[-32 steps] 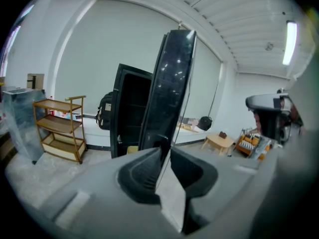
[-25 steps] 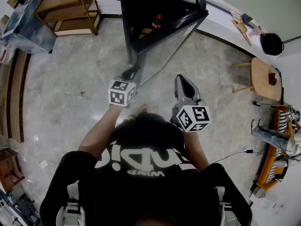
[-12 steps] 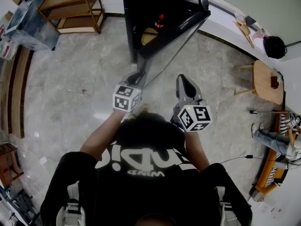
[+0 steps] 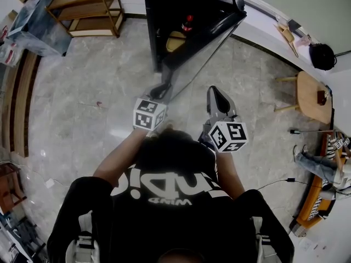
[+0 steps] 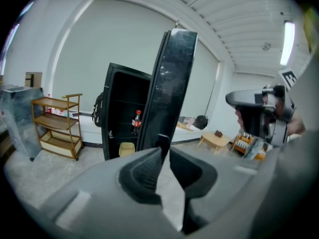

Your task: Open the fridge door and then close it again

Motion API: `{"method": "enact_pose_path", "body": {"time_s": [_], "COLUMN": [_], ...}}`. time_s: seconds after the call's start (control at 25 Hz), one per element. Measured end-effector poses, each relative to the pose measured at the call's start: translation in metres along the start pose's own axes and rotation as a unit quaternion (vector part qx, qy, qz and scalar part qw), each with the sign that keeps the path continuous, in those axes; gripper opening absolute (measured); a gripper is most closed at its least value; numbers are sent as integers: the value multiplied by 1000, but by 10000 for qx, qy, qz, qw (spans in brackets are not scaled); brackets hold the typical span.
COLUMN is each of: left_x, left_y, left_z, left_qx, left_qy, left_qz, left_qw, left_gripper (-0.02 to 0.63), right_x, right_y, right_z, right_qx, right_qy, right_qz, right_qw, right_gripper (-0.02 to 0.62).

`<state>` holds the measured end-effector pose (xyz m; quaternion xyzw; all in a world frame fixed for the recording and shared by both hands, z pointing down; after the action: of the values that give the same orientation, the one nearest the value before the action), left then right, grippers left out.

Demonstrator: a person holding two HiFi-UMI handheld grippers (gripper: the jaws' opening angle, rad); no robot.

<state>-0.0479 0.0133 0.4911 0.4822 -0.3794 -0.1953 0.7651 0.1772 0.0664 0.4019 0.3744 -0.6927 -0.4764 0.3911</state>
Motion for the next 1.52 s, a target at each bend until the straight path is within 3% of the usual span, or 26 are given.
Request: {"method": "enact_pose_path", "body": {"time_s": [0.72, 1.28, 1.52], "left_x": [5, 23, 32], "left_y": [-3, -29, -44], "left_z": [14, 72, 108], "left_qx": [-96, -218, -162], "left_qy": [-633, -1112, -1044], "left_qz": [-262, -354, -291], "left_qw": [9976, 9929, 9940], "left_gripper": [69, 83, 86], "right_x": [23, 75, 109], "right_y": [-9, -22, -30], "right_z": [-22, -34, -32], "right_qx": [-127, -95, -69], "right_qy": [-419, -562, -528], "right_qz": [94, 149, 156], "right_qw": [9990, 9983, 9985], "right_gripper": [-2, -2, -2]}}
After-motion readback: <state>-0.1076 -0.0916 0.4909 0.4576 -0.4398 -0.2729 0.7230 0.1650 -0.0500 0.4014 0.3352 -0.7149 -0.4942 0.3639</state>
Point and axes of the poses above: the fingertips, and each gripper's own axes: x forward along the fingers, z to its left, y out of its underside, the point moved 10 cm from there along -x, backward along the fingers, and after that the axes turned 1 degree about -z, right-handed, at the moved point
